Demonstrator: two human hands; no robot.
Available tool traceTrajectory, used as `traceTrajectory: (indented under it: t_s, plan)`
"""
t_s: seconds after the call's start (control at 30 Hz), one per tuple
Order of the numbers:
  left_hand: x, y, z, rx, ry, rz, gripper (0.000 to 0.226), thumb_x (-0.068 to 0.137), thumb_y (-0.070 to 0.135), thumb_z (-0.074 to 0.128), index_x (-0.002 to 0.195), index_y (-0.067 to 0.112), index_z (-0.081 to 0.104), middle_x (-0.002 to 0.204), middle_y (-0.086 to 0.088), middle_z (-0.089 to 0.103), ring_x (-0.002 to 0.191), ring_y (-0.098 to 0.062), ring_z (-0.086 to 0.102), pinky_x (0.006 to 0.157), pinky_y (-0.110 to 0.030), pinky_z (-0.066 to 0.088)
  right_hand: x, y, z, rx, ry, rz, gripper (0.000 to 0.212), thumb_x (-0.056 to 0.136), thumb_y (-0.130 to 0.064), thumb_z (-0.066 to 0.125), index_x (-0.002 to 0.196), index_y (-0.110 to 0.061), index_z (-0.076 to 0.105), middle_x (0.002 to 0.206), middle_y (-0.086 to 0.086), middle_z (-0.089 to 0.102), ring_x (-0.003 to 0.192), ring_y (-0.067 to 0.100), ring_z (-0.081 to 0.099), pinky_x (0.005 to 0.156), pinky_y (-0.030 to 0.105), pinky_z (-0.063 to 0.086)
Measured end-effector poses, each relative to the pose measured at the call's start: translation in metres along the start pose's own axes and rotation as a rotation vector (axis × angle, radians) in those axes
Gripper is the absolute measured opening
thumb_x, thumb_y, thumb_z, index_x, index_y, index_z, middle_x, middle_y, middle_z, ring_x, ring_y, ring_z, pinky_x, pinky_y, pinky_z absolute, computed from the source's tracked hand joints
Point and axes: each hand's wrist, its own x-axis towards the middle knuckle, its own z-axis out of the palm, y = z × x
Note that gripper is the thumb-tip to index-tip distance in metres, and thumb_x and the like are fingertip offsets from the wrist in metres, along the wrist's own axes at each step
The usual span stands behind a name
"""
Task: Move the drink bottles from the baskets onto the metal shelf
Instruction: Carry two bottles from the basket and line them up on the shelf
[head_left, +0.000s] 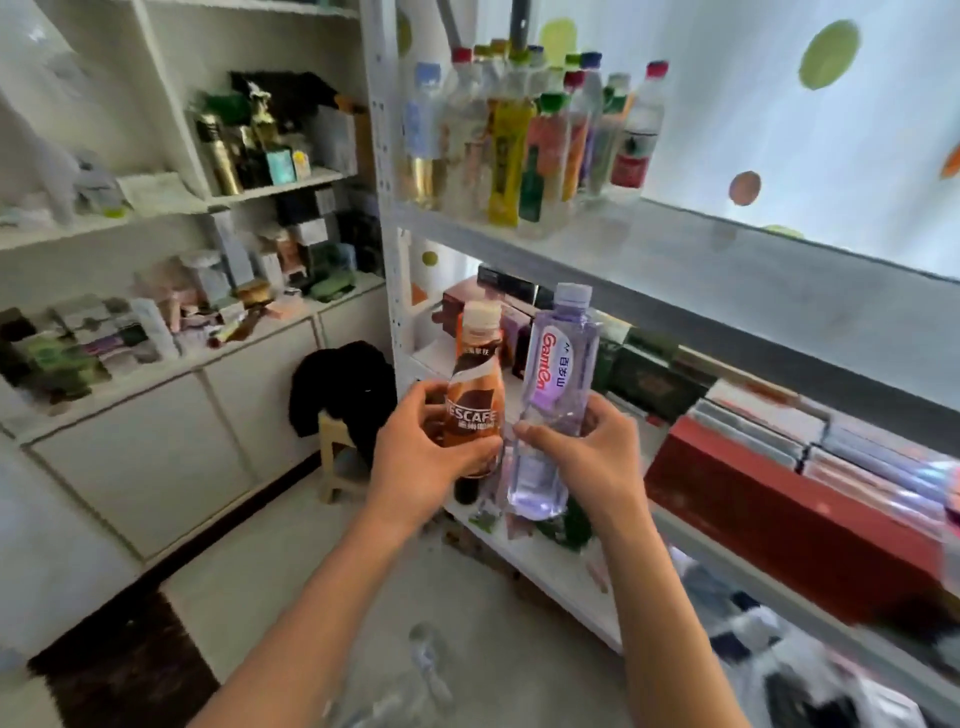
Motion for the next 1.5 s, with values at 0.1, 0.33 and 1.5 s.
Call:
traceTrajectory:
  t_s: [0.1,0.33,1.5]
  plan:
    - [0.032,0.026,0.016,-0.042,-0.055,0.074,0.065,0.059,0.027,0.091,0.110,0.038,0.053,0.101,0.011,0.067,0.094,-0.005,0.065,0.085,-0.030,0.055,0.026,-0.020,-0.012,-0.047,0.069,-0.091,0.040,0.068,-0.020,0.089,0.100,-0.030,0.068,0.094,-0.010,0.074,0.084,0.003,0.071,0.072,0.021,0.059]
    - [0.106,0.081,0.033,-0.157,-0.190,0.193,0.065,0.061,0.028,0.090,0.114,0.031,0.051,0.108,0.007,0.065,0.099,-0.008,0.064,0.088,-0.032,0.054,0.086,-0.069,-0.034,-0.171,0.272,-0.171,0.038,0.065,-0.033,0.090,0.096,-0.022,0.071,0.085,-0.008,0.074,0.074,0.005,0.071,0.067,0.023,0.058]
    - [0.416,0.118,0.306,0.171,-0.061,0.147,0.060,0.076,0.027,0.081,0.121,0.009,0.045,0.124,-0.009,0.060,0.114,-0.027,0.057,0.096,-0.033,0.044,0.493,-0.059,-0.190,-0.413,0.159,-0.209,0.058,0.064,-0.031,0.091,0.113,-0.016,0.065,0.105,0.002,0.071,0.091,0.021,0.065,0.077,0.028,0.049]
